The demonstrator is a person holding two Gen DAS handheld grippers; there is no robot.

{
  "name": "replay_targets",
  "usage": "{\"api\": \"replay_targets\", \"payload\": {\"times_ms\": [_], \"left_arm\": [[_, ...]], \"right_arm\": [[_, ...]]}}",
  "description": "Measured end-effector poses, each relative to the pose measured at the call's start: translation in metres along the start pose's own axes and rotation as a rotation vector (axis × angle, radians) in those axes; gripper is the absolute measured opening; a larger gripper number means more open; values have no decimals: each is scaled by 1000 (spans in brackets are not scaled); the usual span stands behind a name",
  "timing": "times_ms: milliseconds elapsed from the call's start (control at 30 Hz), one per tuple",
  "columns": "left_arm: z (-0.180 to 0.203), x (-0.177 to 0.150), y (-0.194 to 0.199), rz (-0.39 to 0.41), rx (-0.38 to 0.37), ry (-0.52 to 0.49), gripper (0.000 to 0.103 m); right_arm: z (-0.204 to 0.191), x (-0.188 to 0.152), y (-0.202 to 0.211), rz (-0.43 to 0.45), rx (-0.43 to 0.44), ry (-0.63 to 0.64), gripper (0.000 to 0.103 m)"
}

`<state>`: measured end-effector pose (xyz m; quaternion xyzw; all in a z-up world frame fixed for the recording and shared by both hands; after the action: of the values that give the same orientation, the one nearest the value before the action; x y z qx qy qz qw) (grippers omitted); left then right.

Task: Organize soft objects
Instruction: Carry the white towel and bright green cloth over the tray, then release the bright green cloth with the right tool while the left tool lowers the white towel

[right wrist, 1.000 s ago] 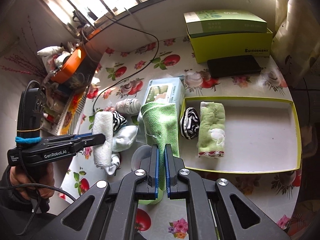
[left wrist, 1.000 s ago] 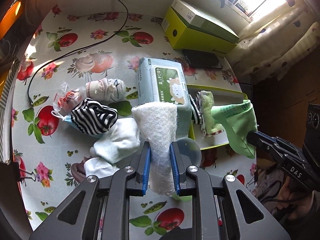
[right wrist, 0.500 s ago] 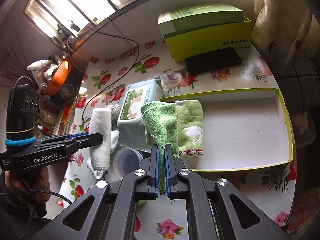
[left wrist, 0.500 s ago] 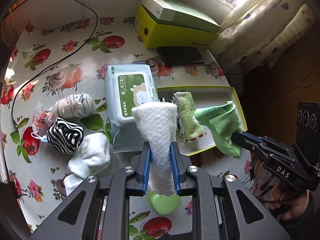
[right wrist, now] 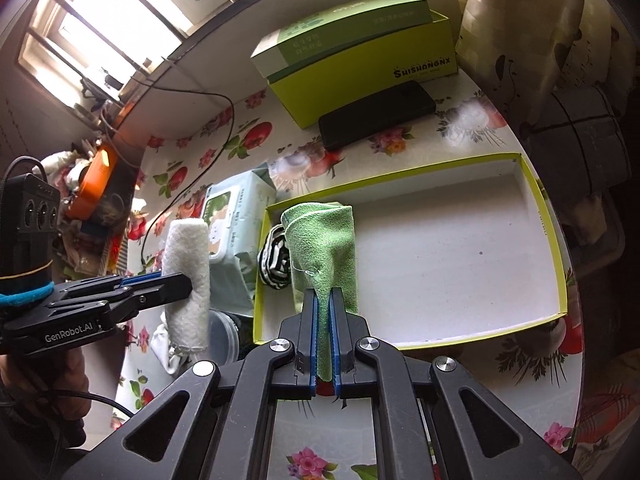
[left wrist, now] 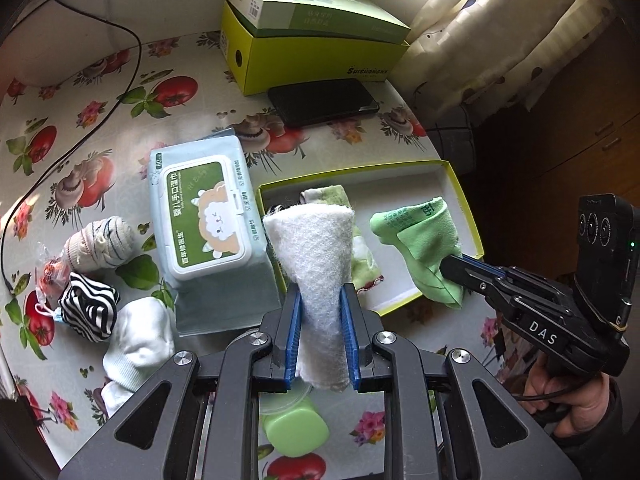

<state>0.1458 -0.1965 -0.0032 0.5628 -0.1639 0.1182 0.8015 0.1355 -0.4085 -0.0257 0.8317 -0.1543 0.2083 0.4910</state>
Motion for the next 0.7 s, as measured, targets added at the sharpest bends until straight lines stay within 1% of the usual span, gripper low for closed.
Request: {"api": "replay_targets", "payload": {"times_ms": [200, 433, 700], "left_arm": [[8, 6, -13, -19, -3, -15, 20], [12, 10, -21, -34, 0, -23, 20], [19, 14, -31, -51, -5, -31, 20]], "right_arm": [[21, 6, -8, 7, -56, -28, 5], [45, 18, -11, 34, -159, -25, 5], [84, 32, -15, 44, -308, 3, 6]]}}
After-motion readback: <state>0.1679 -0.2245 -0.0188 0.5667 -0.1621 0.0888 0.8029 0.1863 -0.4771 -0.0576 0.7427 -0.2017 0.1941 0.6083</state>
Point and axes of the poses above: each gripper's, at about its wrist camera, not at the fingertips, and y roughly against the way its jaws point, z to its right, x to its top, the point moved 1 cm from there along -y, roughly the way its jaws point, and after that the axes turned 8 degrees about z, right-handed, at the moved point
